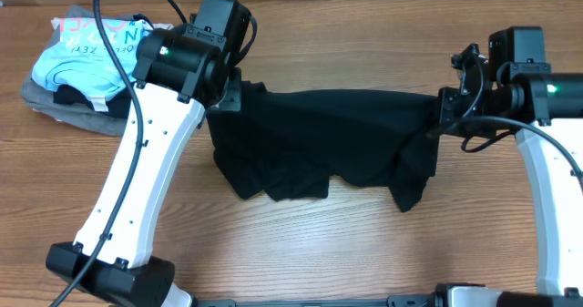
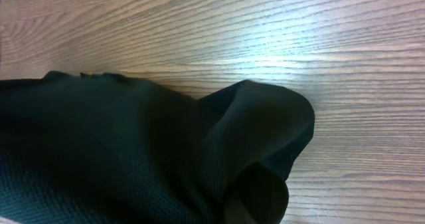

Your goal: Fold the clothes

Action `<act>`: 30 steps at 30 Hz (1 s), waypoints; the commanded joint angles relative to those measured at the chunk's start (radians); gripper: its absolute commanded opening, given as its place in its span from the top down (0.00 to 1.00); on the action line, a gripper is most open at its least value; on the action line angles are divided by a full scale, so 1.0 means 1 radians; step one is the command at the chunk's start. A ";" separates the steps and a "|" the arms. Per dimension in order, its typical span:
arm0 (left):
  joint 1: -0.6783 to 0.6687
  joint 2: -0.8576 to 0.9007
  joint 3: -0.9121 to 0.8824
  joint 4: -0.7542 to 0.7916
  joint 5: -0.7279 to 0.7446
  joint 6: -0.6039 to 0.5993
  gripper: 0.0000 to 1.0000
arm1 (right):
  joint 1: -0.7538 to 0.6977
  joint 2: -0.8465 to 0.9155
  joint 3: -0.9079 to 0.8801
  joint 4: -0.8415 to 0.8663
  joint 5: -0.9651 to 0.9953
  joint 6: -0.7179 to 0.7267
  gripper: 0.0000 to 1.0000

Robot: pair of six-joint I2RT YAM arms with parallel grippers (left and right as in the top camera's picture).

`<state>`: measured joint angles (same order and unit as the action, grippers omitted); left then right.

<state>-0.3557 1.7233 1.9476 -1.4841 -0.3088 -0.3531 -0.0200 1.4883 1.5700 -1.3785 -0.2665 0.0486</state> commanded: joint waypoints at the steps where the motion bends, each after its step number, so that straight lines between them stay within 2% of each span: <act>1: 0.018 -0.006 -0.056 0.029 -0.005 -0.022 0.96 | -0.008 0.007 0.000 0.010 -0.004 -0.002 0.96; 8: 0.031 -0.006 -0.136 0.084 -0.004 -0.029 0.96 | -0.008 0.010 0.000 0.026 -0.003 -0.002 0.96; 16: 0.076 -0.005 -0.147 0.087 0.004 -0.029 0.96 | -0.008 0.034 -0.005 0.038 -0.004 -0.001 0.96; 24: 0.088 -0.002 -0.169 0.113 0.022 -0.029 0.96 | -0.008 0.035 -0.148 0.146 -0.012 0.000 0.96; 30: 0.088 -0.002 -0.259 0.185 0.022 -0.029 0.96 | -0.008 0.040 -0.224 0.220 -0.028 0.004 0.96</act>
<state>-0.2794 1.7233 1.7462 -1.3251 -0.2718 -0.3676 -0.0196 1.5265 1.3727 -1.1854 -0.2913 0.0490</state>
